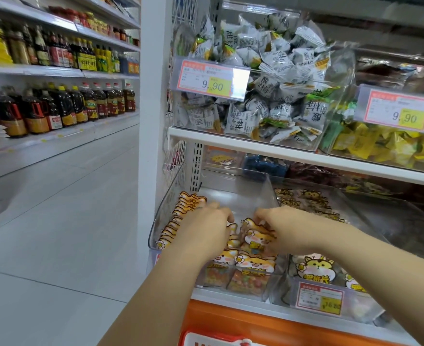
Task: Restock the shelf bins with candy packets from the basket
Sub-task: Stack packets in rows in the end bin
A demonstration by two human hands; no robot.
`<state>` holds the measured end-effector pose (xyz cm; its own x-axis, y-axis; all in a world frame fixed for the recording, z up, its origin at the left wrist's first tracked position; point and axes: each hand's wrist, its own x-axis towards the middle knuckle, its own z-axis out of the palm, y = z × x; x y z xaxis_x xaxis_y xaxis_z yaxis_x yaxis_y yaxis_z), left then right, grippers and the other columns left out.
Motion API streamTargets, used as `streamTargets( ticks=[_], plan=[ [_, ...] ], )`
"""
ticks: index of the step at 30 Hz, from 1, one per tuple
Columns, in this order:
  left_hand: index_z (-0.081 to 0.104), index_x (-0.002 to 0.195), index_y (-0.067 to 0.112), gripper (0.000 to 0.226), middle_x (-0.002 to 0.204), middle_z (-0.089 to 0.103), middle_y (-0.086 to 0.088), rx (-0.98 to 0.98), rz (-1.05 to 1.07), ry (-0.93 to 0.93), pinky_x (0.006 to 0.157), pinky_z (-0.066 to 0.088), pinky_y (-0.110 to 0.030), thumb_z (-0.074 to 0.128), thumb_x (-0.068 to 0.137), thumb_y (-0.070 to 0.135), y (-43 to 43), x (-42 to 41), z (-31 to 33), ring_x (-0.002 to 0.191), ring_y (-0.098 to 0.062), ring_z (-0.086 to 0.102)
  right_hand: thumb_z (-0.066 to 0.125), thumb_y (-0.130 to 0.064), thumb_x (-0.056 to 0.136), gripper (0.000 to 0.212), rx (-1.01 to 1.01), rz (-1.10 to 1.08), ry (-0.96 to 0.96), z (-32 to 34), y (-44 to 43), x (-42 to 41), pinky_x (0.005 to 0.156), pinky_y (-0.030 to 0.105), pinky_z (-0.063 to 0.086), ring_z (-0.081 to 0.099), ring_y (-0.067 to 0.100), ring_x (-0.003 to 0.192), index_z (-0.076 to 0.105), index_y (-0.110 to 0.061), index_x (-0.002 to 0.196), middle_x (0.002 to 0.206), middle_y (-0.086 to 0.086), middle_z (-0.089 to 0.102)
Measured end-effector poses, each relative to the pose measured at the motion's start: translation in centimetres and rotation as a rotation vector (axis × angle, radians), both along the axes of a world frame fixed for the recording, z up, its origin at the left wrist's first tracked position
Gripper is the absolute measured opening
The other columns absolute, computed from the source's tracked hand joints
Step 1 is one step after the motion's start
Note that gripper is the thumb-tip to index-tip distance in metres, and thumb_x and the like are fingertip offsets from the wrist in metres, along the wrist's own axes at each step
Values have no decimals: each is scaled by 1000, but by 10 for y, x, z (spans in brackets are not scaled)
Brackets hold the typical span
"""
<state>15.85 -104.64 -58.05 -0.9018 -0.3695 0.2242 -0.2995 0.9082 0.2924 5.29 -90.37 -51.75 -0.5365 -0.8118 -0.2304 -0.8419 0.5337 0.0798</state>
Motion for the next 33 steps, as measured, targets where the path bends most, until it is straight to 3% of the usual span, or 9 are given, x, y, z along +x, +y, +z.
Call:
streamTargets(
  ticks=[6,10,15,19,21,23,26,30,33],
  plan=[
    [64,117,34,27,120,65,7,-29,28,-116,97,34,-40,43,101,29,2,-3,-2,117,-20,55,55,-52,96,52,56,45,-180,1,3,-10,103,38,46,58,15,112,47,-27,141,129,-7,63],
    [66,117,36,33,117,69,9,-18,40,-156,102,33,-42,37,101,32,0,-5,0,114,-18,57,33,-42,107,35,-27,68,-110,1,2,-16,110,48,24,51,16,123,58,-30,129,124,-10,63],
    [69,105,37,24,102,73,8,28,39,-195,104,37,-39,45,102,40,-2,-6,10,107,-14,61,48,-39,102,33,48,95,-37,-4,-10,-23,116,55,11,48,17,128,57,-32,133,127,-11,63],
    [73,104,32,18,102,73,9,151,15,-178,92,53,-36,58,98,39,-2,-7,14,96,-14,68,52,-25,99,39,166,90,-5,-10,-21,-28,118,61,0,43,24,136,56,-31,137,138,-2,58],
    [71,108,33,15,105,71,10,185,-1,-161,87,55,-36,62,96,34,-3,-9,14,96,-15,67,53,-20,97,38,206,96,6,-15,-23,-27,118,61,2,47,27,132,58,-27,134,129,3,61],
    [66,109,36,15,107,68,12,213,-15,-143,86,56,-37,63,96,30,-5,-12,13,99,-14,64,50,-9,96,26,202,175,70,-20,-24,-25,118,62,1,53,28,122,63,-22,115,101,3,62],
    [55,125,36,28,116,67,17,246,-50,-177,94,51,-38,60,98,28,-7,-14,14,108,-11,61,48,3,90,29,174,259,190,-15,-26,-27,120,60,0,58,26,108,59,-22,101,73,-5,52],
    [54,135,39,33,127,66,12,148,-72,-259,105,42,-36,48,104,32,-9,-16,14,118,-15,57,49,7,87,36,175,320,296,-16,-30,-34,120,60,8,58,24,101,62,-18,108,76,-4,55],
    [60,127,46,30,133,62,13,149,-61,-329,118,24,-47,44,105,37,-12,-18,12,128,-16,50,46,7,87,36,210,313,230,-26,-29,-35,120,61,0,60,26,103,65,-20,103,85,1,65]
  ],
)
